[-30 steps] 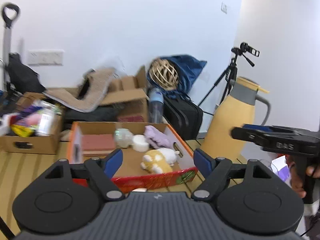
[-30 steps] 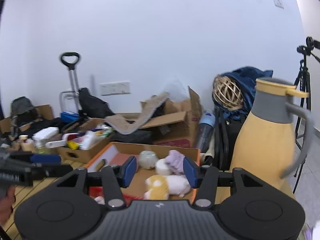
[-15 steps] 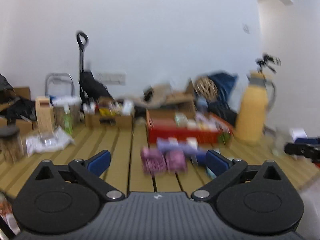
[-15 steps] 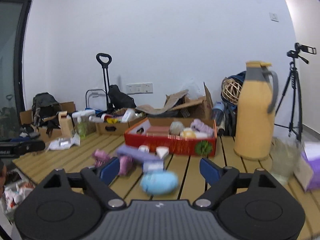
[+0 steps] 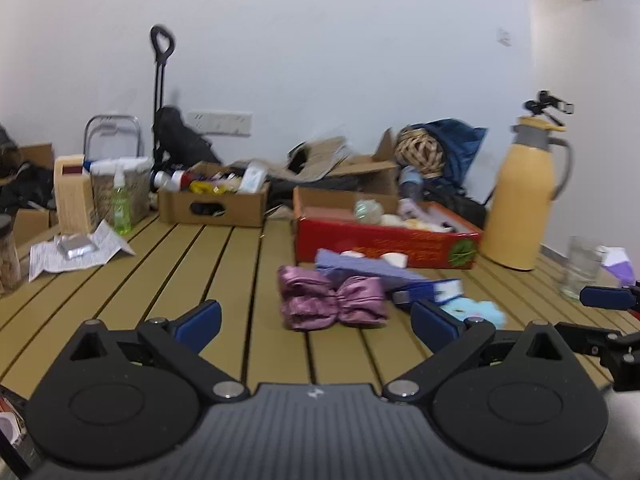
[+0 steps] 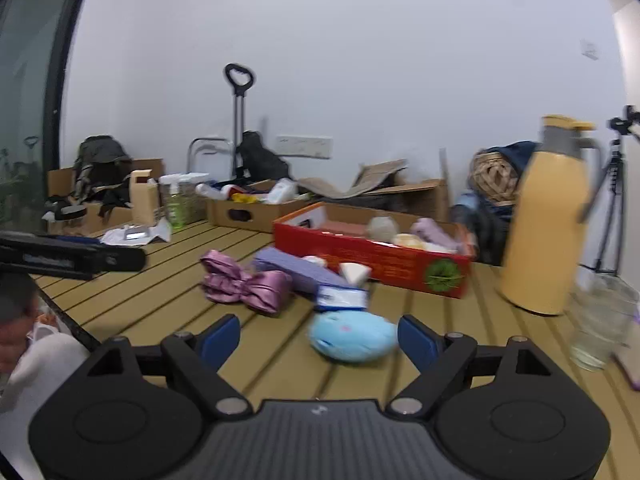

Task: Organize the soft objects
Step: 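Close both grippers on the pink satin bow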

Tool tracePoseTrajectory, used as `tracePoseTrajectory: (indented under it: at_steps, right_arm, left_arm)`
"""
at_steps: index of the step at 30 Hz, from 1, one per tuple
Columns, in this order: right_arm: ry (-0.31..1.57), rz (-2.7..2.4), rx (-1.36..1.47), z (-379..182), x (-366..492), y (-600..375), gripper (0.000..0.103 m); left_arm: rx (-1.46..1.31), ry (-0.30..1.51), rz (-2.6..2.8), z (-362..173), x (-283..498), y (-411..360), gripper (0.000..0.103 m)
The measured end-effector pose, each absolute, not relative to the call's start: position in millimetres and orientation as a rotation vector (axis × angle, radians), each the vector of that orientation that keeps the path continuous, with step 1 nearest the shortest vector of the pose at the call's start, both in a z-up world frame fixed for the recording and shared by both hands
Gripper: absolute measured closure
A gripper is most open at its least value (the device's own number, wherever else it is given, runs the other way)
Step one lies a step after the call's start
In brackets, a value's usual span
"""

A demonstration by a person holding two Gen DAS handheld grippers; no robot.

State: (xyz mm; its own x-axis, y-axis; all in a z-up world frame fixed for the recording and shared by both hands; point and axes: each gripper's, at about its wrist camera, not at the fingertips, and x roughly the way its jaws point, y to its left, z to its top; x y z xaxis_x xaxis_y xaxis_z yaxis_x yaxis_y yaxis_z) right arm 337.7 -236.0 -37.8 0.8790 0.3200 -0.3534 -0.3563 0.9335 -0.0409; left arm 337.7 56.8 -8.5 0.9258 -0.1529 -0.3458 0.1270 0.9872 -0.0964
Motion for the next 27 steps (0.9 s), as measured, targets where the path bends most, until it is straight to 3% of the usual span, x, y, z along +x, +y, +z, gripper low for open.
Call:
tracePoseTrajectory:
  at_steps: [6,10,15,18,23,24,27]
  right_arm:
    - [0.397,0.457,-0.056,-47.7,408.2,-192.1,0.018]
    - [0.471,0.429,-0.064,-61.2,465.5,-165.3,0.027]
    - [0.539,0.385,-0.087,-73.7,507.6,-146.8,0.029]
    - [0.562,0.384,-0.102,-82.9,521.6,-138.7,0.036]
    - [0.566,0.456,-0.101,-89.1,526.5,-132.0,0.062]
    - [0.573,0.475,-0.085,-90.0,526.7,-132.5,0.072]
    - [0.596,0.496,-0.043,-89.8,528.8,-134.7,0.079]
  left_arm:
    - [-0.087,0.362,-0.098,-15.2,404.3,71.4,0.0]
    - [-0.067,0.408,-0.1,-23.7,452.8,72.2,0.0]
    - [-0.087,0.509,-0.16,-44.8,488.9,71.6,0.001]
    - [-0.09,0.513,-0.181,-50.4,490.1,71.3,0.017]
    - [-0.139,0.554,-0.281,-57.1,492.4,75.1,0.073]
    - [-0.141,0.558,-0.307,-58.3,492.9,74.6,0.076]
    - [-0.118,0.546,-0.319,-57.5,491.5,69.6,0.084]
